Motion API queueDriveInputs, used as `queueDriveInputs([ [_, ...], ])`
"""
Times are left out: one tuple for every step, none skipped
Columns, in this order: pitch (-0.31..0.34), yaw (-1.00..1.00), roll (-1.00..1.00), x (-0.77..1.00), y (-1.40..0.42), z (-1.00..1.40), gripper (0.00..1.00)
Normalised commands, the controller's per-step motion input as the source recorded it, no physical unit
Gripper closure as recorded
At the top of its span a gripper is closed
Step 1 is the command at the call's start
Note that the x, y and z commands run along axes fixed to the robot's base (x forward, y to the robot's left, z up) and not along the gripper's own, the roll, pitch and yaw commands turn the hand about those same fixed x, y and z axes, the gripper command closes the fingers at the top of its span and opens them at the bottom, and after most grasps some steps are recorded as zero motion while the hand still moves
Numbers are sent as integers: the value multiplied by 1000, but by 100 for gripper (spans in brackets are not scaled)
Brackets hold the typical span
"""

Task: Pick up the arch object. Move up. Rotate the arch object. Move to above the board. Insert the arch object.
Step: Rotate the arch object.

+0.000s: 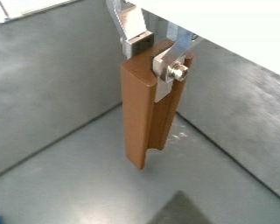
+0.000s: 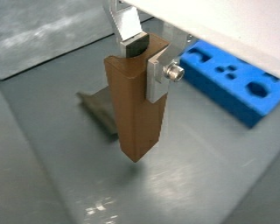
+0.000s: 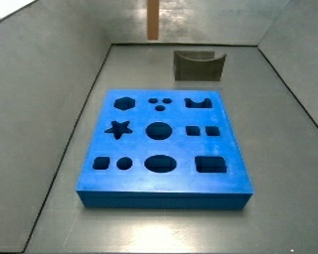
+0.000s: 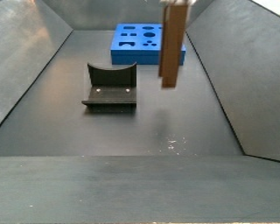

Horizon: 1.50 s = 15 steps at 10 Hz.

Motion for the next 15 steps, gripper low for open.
queueDriveInputs([
  [2,31,143,-365,-1000,304,100],
  [17,32,143,-274,-879,248,100],
  [55,30,134,-117,-538,121,100],
  [61,29,130,-75,-398,88,100],
  [78,-271,-41,-33,-114,0,100],
  [62,-269,-88,-21,-20,-4,100],
  [52,-210,-88,-14,5,0,100],
  [46,-213,-88,0,0,0,100],
  [45,-164,-87,0,0,-1000,100],
  [26,-115,-85,11,1,-1000,100],
  [-11,-81,-83,27,3,-1000,100],
  [-37,-53,-84,18,4,-1000,100],
  [-59,-41,-84,13,4,-1000,100],
  [-69,-35,-86,14,5,-1000,100],
  [-65,-31,-87,19,8,-1000,100],
])
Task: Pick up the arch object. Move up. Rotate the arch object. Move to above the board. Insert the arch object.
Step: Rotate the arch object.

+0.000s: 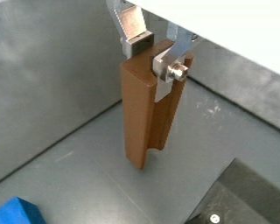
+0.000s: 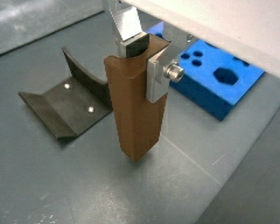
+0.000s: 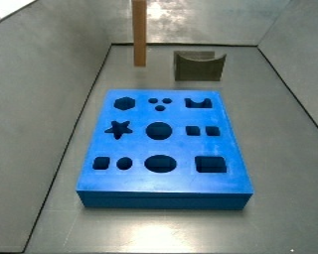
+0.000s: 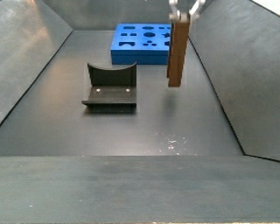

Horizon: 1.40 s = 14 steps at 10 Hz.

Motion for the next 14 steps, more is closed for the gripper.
queueDriveInputs([
  [-59,-27,-90,22,10,-821,100],
  [-61,-25,-92,19,10,-659,100],
  [-65,-21,-95,14,9,-446,100],
  [-58,-19,-97,3,8,-308,100],
  [-58,-19,-97,3,8,-308,100],
  [-56,-20,-97,-3,6,-310,100],
  [-56,-20,-97,-2,6,-311,100],
  [-58,-21,-97,3,6,-307,100],
  [-58,-21,-97,3,6,-307,100],
  [-57,-21,-97,3,6,-307,100],
  [-57,-21,-97,3,6,-308,100],
  [-57,-21,-97,3,6,-307,100],
  [-57,-21,-97,3,6,-307,100],
  [-57,-21,-97,0,0,0,0],
])
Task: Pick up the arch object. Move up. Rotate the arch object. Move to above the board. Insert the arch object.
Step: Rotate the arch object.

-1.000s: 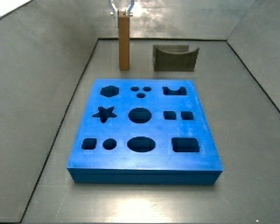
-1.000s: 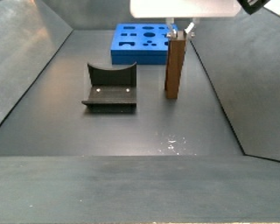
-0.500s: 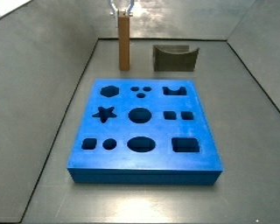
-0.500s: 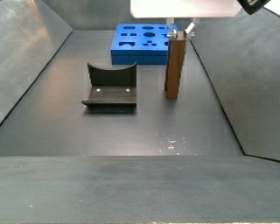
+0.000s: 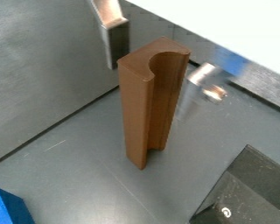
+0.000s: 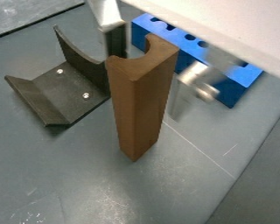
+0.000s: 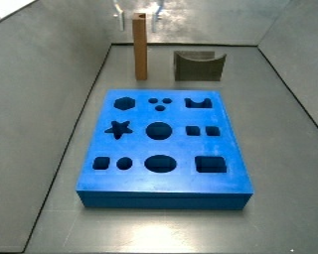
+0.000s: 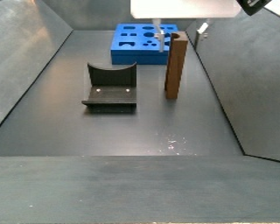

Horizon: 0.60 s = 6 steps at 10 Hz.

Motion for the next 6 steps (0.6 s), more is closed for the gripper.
queueDriveInputs([
  [-54,-20,-97,0,0,1000,0],
  [-23,-20,-99,-29,-1,980,0],
  [-3,-21,-98,-35,0,894,0],
  [23,-24,-96,-24,3,679,0],
  [36,-27,-94,-11,5,499,0],
  [58,-28,-91,6,7,249,0],
])
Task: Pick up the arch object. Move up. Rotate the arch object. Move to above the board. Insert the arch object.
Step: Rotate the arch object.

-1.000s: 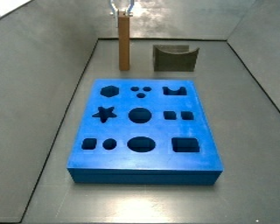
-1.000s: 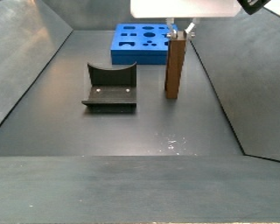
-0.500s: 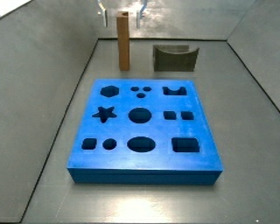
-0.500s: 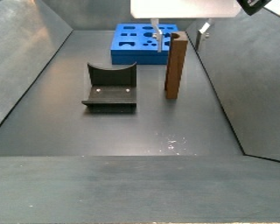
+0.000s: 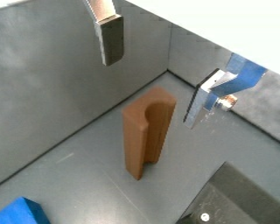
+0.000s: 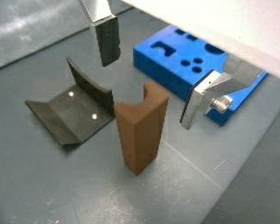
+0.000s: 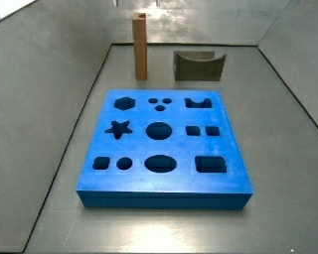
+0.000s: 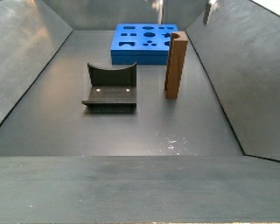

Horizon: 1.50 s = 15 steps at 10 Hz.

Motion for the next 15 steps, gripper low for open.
queueDriveInputs([
  [11,-1000,-14,0,0,0,0],
  [11,-1000,-14,25,4,-111,0],
  [9,-1000,-15,34,5,-75,0],
  [8,-1000,-16,36,5,-47,0],
  [8,-1000,-16,36,6,-45,0],
  [8,-1000,-17,36,7,-44,0],
  [8,-1000,-18,37,7,-42,0],
  [9,-1000,-19,37,7,-40,0],
  [9,-1000,-20,38,8,-39,0],
  [10,-1000,-22,38,8,-39,0],
  [10,-1000,-23,38,8,-38,0],
  [11,-1000,-26,38,9,-38,0],
  [12,-1000,-28,38,9,-38,0],
  [13,-1000,-31,38,9,-37,0],
  [15,-1000,-34,38,9,-37,0],
])
